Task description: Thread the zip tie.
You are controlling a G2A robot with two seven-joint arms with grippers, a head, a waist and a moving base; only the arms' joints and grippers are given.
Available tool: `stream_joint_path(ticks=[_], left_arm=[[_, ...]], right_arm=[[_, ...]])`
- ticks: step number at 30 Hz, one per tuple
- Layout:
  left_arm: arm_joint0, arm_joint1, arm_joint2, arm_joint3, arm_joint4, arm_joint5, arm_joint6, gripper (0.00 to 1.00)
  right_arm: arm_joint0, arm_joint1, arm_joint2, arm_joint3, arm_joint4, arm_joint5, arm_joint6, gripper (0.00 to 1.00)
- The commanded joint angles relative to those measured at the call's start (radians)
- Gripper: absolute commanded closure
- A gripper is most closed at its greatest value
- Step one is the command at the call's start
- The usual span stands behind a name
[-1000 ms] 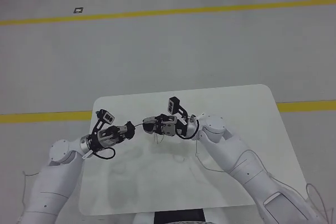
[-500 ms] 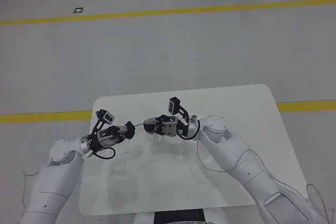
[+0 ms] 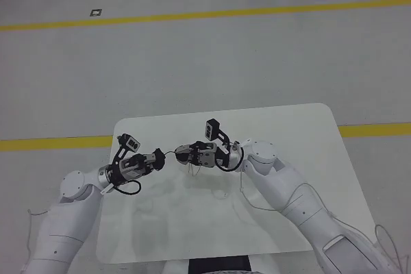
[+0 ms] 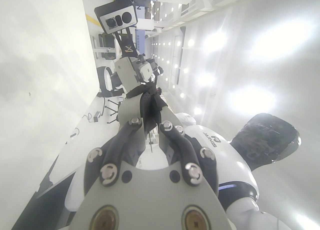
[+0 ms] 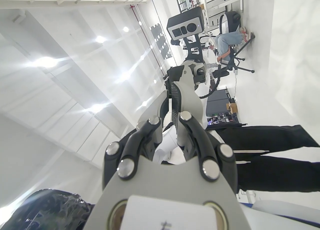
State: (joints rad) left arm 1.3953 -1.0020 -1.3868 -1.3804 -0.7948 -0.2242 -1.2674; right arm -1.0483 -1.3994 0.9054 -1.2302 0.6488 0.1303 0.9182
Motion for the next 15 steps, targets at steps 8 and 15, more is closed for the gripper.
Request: stream_joint_path(ticks=[8,15], left_arm=[[0.000,0.000,0.000,0.000,0.000,0.000,0.000,0.00],[0.000,0.000,0.000,0.000,0.000,0.000,0.000,0.00]], right_arm=[[-0.010,0.003,0.009,-0.004,-0.010,-0.008,-0.020,1.00],[-0.032,0.007,0.027,-0.022,-0.010,-0.018,-0.068,1.00]])
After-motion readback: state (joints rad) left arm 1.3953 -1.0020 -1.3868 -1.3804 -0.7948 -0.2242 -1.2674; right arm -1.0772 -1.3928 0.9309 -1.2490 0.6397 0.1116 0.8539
